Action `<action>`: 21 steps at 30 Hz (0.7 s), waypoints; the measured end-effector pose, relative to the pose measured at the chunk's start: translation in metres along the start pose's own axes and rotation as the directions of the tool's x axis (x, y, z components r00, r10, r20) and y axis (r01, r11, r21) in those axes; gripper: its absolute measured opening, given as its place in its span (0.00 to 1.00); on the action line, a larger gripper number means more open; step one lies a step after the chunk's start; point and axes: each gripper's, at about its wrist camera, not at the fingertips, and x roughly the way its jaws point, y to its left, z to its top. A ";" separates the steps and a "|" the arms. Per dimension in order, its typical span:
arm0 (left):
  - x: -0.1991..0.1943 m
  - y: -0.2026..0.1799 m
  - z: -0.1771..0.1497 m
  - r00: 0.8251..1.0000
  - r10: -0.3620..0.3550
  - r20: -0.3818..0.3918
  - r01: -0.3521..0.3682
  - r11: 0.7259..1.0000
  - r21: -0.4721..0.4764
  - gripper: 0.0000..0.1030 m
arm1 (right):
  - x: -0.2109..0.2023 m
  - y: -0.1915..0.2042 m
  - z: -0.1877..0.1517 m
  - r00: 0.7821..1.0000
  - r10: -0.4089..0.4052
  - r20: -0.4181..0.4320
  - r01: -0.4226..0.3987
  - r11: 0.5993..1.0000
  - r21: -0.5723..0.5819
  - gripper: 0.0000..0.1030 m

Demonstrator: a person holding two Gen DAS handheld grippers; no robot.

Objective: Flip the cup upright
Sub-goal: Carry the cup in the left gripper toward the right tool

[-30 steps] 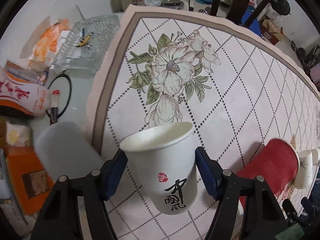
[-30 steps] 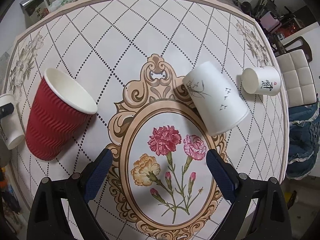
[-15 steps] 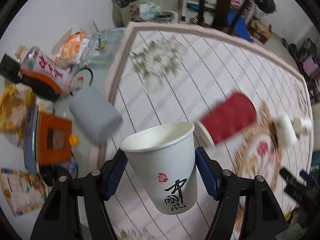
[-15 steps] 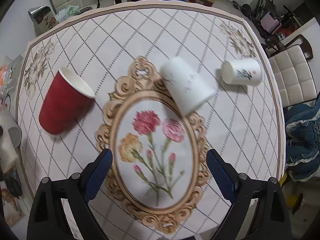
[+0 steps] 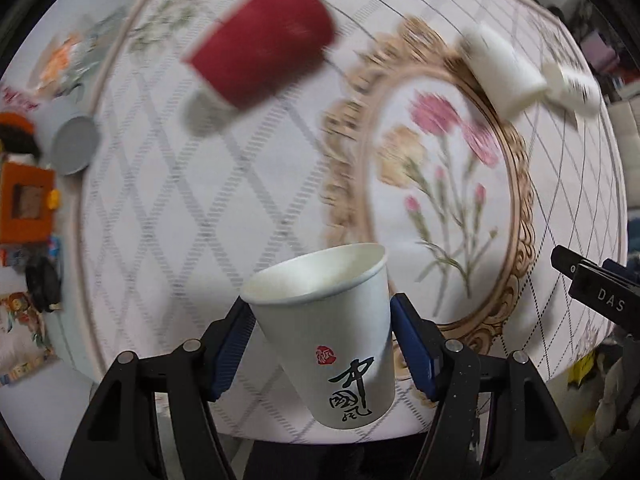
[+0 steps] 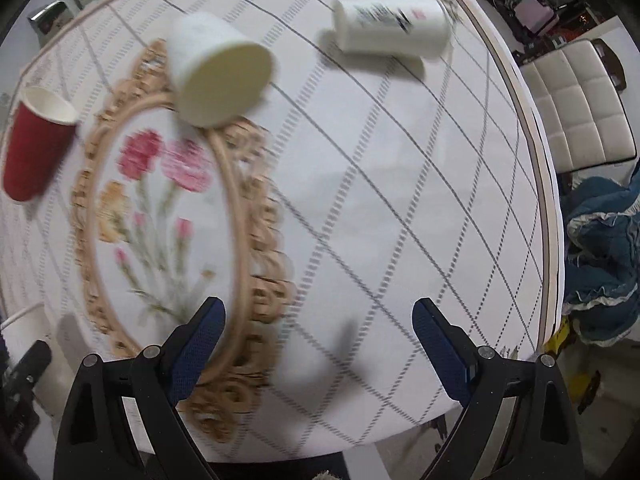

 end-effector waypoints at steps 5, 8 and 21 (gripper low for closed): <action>0.026 -0.036 0.008 0.999 0.026 -0.022 -0.025 0.998 0.054 0.65 | 0.025 -0.031 -0.001 0.999 -0.015 -0.030 0.016 1.000 0.019 0.93; 0.030 -0.048 0.013 0.998 0.063 -0.002 -0.062 0.995 0.078 0.67 | 0.033 -0.049 0.000 0.999 -0.019 -0.043 0.021 0.999 0.037 0.93; 0.032 -0.055 0.024 0.999 0.045 -0.011 -0.045 0.997 0.059 0.95 | 0.041 -0.081 -0.007 0.998 -0.009 -0.061 0.014 0.997 0.079 0.93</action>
